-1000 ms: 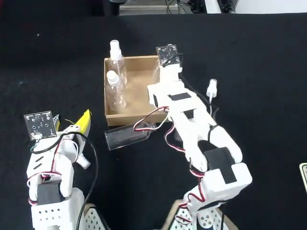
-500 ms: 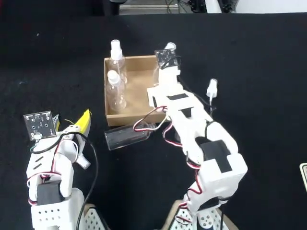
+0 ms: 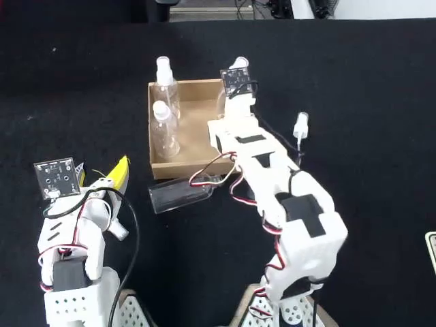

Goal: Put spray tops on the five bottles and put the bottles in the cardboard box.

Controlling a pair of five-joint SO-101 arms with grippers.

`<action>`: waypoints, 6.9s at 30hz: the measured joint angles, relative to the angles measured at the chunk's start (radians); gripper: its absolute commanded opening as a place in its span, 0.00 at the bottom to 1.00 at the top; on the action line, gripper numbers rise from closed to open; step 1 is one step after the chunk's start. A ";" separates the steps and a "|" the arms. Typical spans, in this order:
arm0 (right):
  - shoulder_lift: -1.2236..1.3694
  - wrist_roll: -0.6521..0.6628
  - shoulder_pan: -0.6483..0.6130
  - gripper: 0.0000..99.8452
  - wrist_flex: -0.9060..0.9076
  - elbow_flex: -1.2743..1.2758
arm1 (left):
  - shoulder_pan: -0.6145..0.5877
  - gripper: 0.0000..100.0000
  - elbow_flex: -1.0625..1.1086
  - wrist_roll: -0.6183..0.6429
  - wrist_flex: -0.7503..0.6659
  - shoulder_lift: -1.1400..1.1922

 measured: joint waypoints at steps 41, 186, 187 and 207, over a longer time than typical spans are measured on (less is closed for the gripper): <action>-0.697 0.060 0.109 0.01 0.497 0.132 | 0.000 0.29 0.000 0.000 0.000 0.000; -0.319 0.956 1.036 0.01 0.994 0.021 | -0.095 0.29 -0.054 -0.018 0.068 0.000; -0.354 0.945 1.025 0.01 0.999 0.021 | -0.109 0.29 -0.080 -0.035 0.092 0.000; -1.088 0.712 0.683 0.01 1.017 0.381 | -0.104 0.29 -0.651 -1.180 0.531 0.878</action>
